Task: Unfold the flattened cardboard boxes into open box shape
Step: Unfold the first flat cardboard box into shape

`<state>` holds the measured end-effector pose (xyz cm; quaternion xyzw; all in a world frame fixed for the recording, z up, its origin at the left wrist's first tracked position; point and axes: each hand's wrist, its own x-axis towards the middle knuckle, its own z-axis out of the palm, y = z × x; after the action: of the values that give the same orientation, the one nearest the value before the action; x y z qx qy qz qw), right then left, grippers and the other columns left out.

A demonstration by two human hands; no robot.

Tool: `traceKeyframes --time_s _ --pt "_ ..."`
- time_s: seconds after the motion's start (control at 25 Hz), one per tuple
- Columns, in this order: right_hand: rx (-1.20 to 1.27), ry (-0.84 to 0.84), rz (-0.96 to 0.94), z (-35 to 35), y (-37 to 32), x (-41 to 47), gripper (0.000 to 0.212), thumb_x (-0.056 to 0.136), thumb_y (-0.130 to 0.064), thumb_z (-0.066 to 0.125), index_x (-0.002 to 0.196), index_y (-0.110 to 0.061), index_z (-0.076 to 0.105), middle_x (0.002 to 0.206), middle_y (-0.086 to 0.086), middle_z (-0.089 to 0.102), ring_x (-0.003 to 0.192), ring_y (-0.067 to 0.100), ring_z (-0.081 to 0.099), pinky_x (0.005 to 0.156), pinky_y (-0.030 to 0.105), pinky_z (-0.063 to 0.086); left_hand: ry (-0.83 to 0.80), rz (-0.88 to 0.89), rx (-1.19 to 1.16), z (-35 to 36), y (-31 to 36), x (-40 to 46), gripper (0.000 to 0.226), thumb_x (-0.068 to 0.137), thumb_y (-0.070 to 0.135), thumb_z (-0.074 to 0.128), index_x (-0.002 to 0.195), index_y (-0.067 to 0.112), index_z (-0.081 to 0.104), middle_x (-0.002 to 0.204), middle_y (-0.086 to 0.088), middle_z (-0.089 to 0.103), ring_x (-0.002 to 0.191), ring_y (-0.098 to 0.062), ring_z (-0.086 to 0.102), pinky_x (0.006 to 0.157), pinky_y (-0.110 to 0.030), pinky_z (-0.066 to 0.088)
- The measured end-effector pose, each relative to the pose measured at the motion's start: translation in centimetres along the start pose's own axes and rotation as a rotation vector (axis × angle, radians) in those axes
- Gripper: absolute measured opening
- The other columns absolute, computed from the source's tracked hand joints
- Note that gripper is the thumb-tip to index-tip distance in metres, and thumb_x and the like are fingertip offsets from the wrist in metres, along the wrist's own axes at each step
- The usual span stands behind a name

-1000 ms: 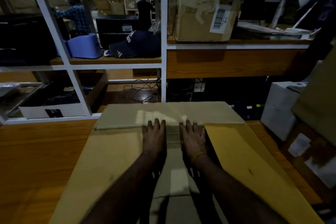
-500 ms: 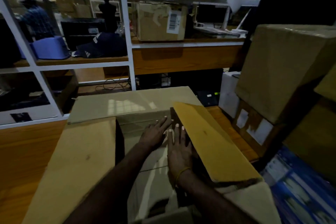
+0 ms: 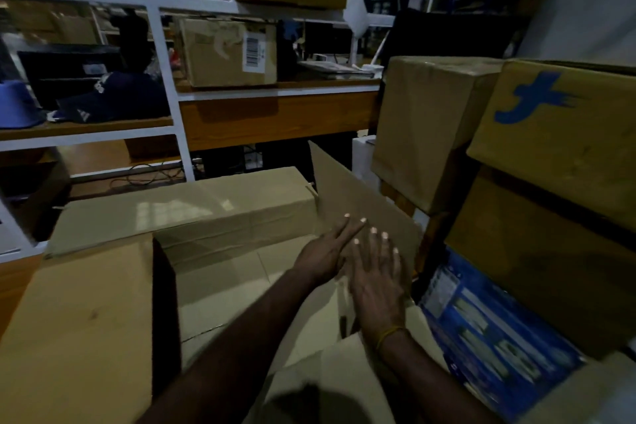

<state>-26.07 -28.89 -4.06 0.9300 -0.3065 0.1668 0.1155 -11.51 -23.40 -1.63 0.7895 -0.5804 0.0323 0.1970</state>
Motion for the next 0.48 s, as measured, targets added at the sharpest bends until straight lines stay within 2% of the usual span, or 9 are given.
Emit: traceKeyframes --time_s 0.12,0.24,0.32,0.36,0.4,0.44,0.48 --pt "-0.003 0.035 0.095 0.2 2.9 -1.6 0.119 0.061 -0.045 0.087 0.153 -0.01 0.019 0.16 0.024 0.016 0.145 0.043 0.019 0.113 0.058 0.017 -0.055 0.05 -0.013 1.2 2.5 1.0 0.091 0.09 0.013 0.057 0.154 0.044 0.0 0.166 0.006 0.002 0.126 -0.032 0.052 0.077 -0.034 0.049" --pt "0.049 0.036 0.225 0.8 5.0 -2.9 0.095 0.067 -0.034 0.083 0.148 -0.012 0.038 0.156 0.024 0.026 0.142 0.044 0.027 0.111 0.066 0.015 -0.075 0.081 0.003 2.3 4.0 1.6 0.095 0.091 0.011 0.058 0.154 0.046 -0.004 0.166 0.006 0.002 0.128 -0.032 0.051 0.082 -0.036 0.052" --pt "0.112 -0.002 0.351 0.1 5.3 -3.4 0.081 0.075 -0.025 0.076 0.148 -0.012 0.042 0.157 0.026 0.019 0.141 0.049 0.025 0.111 0.066 0.019 -0.097 0.084 0.02 2.9 4.8 1.8 0.094 0.092 0.01 0.057 0.154 0.047 -0.005 0.166 0.005 0.001 0.131 -0.031 0.047 0.084 -0.037 0.053" --pt "0.166 -0.088 0.357 -0.2 4.9 -3.3 0.076 0.08 -0.022 0.072 0.148 -0.01 0.041 0.157 0.026 0.016 0.141 0.052 0.025 0.114 0.063 0.019 -0.108 0.085 0.029 3.2 5.0 1.8 0.093 0.093 0.01 0.056 0.154 0.046 -0.004 0.166 0.005 0.001 0.134 -0.031 0.044 0.085 -0.037 0.053" --pt "0.155 -0.194 0.308 -0.1 4.4 -3.2 0.073 0.086 -0.025 0.065 0.15 -0.008 0.035 0.157 0.025 0.015 0.14 0.052 0.027 0.117 0.061 0.011 -0.116 0.084 0.036 3.4 5.2 1.7 0.093 0.094 0.009 0.056 0.154 0.047 -0.004 0.166 0.004 0.0 0.136 -0.03 0.041 0.086 -0.037 0.053" --pt "0.272 -0.199 0.292 0.3 4.0 -2.6 0.073 0.092 -0.033 0.055 0.154 -0.009 0.025 0.159 0.022 0.017 0.14 0.047 0.032 0.119 0.057 -0.005 -0.122 0.082 0.041 3.5 5.2 1.6 0.094 0.094 0.009 0.057 0.153 0.047 -0.005 0.166 0.004 -0.001 0.138 -0.03 0.039 0.087 -0.038 0.053" --pt "0.33 -0.139 0.294 1.4 3.7 -2.2 0.077 0.093 -0.043 0.044 0.156 -0.013 0.012 0.159 0.015 0.021 0.139 0.038 0.04 0.116 0.048 -0.021 -0.128 0.081 0.053 3.6 5.1 1.5 0.094 0.093 0.009 0.057 0.153 0.048 -0.004 0.166 0.004 -0.002 0.14 -0.03 0.036 0.089 -0.038 0.052"
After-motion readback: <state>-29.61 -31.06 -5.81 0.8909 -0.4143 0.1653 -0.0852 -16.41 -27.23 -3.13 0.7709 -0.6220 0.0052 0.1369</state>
